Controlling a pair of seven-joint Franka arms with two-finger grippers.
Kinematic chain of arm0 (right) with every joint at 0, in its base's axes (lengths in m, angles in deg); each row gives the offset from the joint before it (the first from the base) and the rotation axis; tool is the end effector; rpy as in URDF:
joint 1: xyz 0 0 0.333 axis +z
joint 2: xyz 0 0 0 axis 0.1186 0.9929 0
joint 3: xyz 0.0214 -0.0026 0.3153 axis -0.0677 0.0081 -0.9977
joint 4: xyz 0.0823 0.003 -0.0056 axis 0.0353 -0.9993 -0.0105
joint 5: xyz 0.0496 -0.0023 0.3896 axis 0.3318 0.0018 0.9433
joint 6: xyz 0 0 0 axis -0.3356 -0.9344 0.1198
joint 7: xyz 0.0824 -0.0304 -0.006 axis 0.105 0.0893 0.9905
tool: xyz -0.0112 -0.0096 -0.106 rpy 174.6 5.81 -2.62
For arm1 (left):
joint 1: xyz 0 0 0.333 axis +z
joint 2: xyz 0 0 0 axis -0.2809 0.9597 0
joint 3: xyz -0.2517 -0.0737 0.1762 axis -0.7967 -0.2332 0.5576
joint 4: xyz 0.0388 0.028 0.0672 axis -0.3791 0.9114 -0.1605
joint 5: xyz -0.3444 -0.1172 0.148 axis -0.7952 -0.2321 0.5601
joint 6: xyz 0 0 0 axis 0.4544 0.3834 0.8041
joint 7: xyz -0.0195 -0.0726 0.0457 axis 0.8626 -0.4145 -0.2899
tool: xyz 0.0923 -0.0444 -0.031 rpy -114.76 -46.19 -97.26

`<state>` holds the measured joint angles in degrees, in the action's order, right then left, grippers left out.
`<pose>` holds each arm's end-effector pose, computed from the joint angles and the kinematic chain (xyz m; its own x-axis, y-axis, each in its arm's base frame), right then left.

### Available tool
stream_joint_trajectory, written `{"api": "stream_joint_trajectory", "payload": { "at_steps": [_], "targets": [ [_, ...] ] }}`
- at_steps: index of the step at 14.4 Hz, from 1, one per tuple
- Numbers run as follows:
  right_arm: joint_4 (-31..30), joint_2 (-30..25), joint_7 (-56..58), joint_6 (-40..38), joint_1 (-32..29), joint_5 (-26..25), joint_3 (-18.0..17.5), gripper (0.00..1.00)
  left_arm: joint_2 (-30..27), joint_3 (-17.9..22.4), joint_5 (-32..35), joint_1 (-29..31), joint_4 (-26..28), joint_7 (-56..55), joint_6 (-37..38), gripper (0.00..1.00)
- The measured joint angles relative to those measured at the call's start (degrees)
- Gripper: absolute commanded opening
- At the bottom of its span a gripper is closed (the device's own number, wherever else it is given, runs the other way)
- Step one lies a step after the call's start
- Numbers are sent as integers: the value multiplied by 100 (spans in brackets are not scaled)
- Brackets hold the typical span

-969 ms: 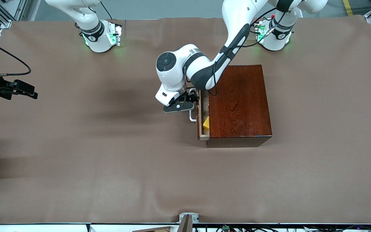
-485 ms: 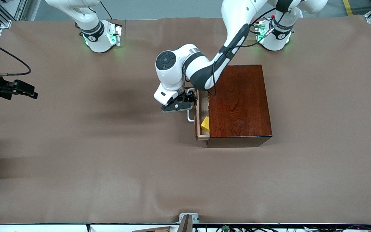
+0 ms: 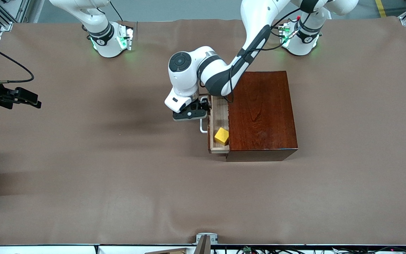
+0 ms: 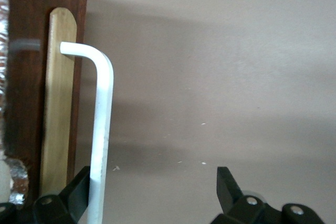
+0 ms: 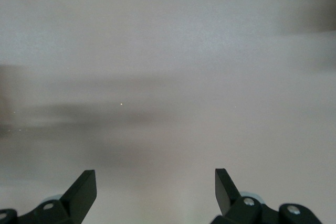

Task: Open drawer, take yellow block, close drawer
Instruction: 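Pull the drawer open by its handle with the left gripper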

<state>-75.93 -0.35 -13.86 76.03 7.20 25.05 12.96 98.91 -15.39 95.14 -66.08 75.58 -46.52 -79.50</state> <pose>0.5697 -0.0320 0.5782 0.9968 0.0010 -0.0802 -0.0020 -0.9993 -0.0368 0.4528 -0.5906 0.2952 0.9915 0.1023 0.0805 0.1025 -0.9947 0.0016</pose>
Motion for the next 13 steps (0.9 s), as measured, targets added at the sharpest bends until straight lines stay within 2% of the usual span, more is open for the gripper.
{"api": "stream_joint_trajectory", "payload": {
  "at_steps": [11, 13],
  "targets": [
    [0, 0, 0, -20, 0, 0, 0, 100, 20, -18, 1, -38, 32, -41, -348, 100],
    [0, 0, 0, -20, 0, 0, 0, 100, 36, -66, 1, -44, 38, -41, -639, 100]
  ]
}}
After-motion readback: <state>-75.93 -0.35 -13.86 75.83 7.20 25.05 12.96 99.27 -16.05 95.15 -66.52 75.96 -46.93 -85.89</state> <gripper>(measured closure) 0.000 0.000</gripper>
